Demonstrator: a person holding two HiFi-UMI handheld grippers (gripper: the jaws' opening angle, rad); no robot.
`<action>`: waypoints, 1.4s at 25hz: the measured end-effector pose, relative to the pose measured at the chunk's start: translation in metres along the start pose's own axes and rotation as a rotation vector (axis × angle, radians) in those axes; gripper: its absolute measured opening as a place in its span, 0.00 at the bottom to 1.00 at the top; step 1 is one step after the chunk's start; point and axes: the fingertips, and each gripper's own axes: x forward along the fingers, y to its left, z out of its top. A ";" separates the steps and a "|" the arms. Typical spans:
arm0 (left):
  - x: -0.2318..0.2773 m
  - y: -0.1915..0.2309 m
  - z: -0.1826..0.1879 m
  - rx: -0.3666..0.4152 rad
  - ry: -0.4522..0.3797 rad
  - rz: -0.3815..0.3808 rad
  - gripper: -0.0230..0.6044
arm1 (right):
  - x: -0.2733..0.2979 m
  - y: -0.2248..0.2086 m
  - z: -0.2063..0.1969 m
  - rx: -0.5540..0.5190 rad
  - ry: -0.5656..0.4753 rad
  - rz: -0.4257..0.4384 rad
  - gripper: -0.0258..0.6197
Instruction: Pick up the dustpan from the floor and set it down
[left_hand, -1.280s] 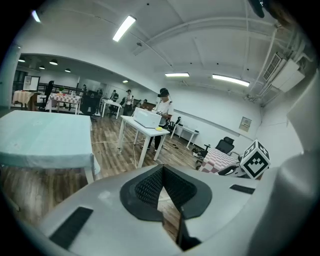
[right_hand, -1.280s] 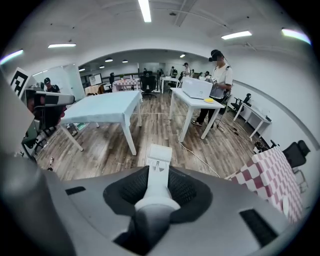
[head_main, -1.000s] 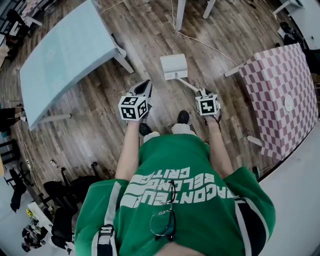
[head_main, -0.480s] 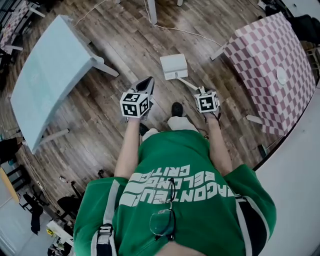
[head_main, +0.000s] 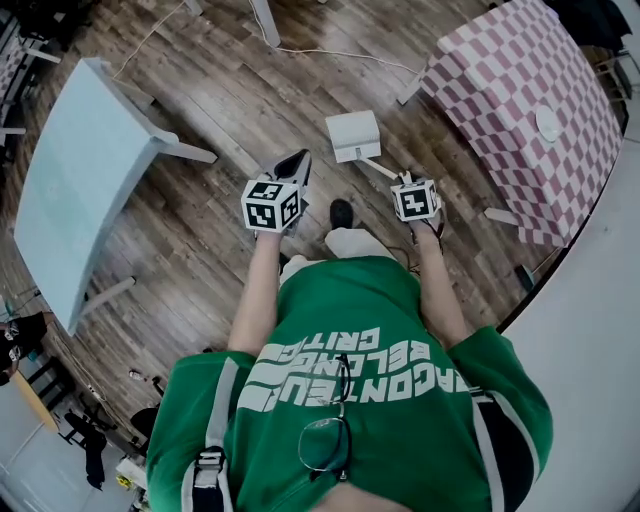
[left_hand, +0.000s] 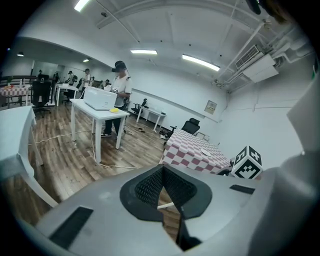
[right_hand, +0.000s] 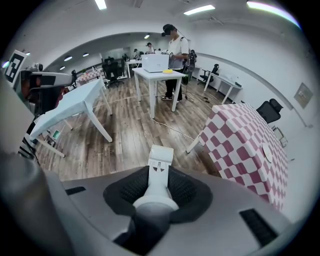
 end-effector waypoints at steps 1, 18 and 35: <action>0.005 -0.002 0.001 0.000 0.002 -0.004 0.04 | 0.002 -0.006 -0.001 0.002 0.006 -0.003 0.22; 0.043 -0.001 0.002 -0.028 0.039 0.029 0.04 | 0.061 -0.050 0.024 -0.005 0.088 0.041 0.22; 0.058 0.015 0.004 -0.074 0.053 0.085 0.04 | 0.131 -0.056 0.071 -0.092 0.201 0.089 0.22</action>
